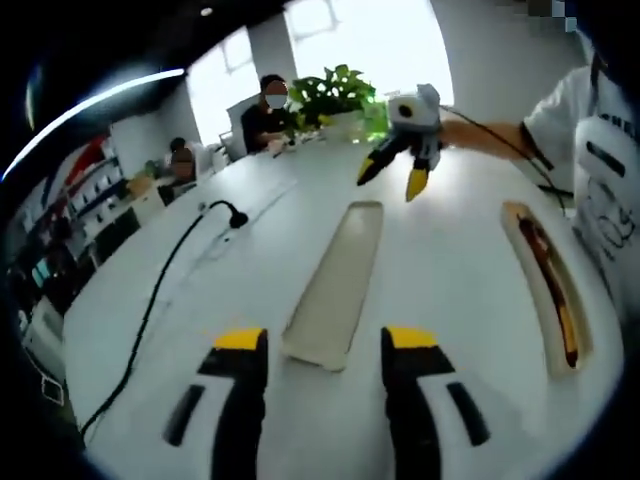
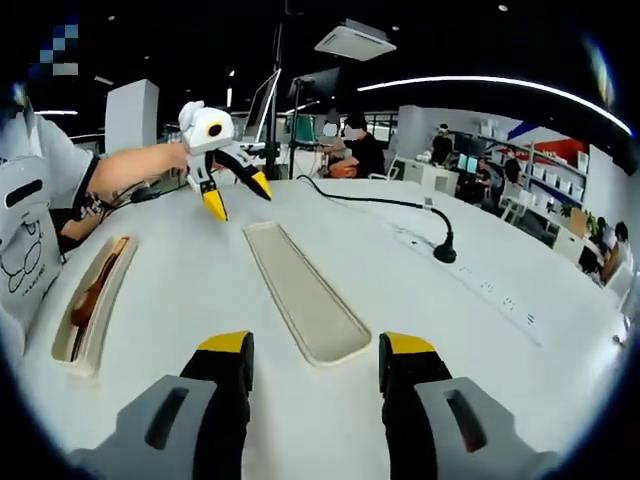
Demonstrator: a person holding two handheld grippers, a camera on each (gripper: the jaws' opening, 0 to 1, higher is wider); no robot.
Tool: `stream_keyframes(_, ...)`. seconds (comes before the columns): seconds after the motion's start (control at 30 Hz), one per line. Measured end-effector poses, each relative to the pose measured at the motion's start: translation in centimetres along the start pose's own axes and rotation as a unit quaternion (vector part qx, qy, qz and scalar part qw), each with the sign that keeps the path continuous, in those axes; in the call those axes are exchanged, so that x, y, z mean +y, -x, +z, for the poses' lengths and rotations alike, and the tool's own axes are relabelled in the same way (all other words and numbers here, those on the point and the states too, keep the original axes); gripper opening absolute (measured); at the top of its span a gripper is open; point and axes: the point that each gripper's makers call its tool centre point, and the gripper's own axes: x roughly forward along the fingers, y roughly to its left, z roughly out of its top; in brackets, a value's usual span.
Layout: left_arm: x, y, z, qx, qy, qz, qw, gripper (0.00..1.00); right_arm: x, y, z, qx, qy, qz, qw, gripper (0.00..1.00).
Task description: Arrange the utensils inside the cutlery case until each visible utensil rests in its matching compartment.
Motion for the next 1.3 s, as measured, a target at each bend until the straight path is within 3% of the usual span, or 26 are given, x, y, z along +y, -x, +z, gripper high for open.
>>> stream_keyframes(0.23, 0.2, -0.7, 1.0, 0.078, -0.032, -0.038, 0.9957, 0.46, -0.5, -0.4, 0.2, 0.073, 0.040, 0.021, 0.9963, 0.53)
stream_keyframes(0.3, 0.2, -0.9, 1.1, 0.088, -0.037, -0.048, 0.9943, 0.47, -0.5, -0.7, 0.3, 0.085, 0.057, 0.030, 0.9943, 0.52)
stream_keyframes(0.43, 0.1, -1.3, 0.3, 0.129, -0.055, -0.053, 0.9887, 0.47, -0.8, -1.1, 0.2, 0.113, 0.083, 0.039, 0.9893, 0.50)
stream_keyframes(0.53, 0.1, -1.6, 0.3, 0.137, -0.060, -0.056, 0.9871, 0.47, -0.6, -1.2, -0.5, 0.154, 0.094, 0.055, 0.9820, 0.50)
stream_keyframes(0.63, 0.2, -1.8, 0.3, 0.145, -0.063, -0.059, 0.9856, 0.47, -0.7, -1.4, -0.5, 0.173, 0.111, 0.060, 0.9768, 0.51)
stream_keyframes(0.83, 0.5, -2.3, 0.2, 0.168, -0.069, -0.069, 0.9810, 0.49, -0.6, -2.1, -0.6, 0.196, 0.124, 0.084, 0.9691, 0.57)
stream_keyframes(1.3, 0.1, -3.5, 0.0, 0.212, -0.086, -0.111, 0.9672, 0.48, -1.2, -3.4, -0.6, 0.237, 0.145, 0.109, 0.9545, 0.57)
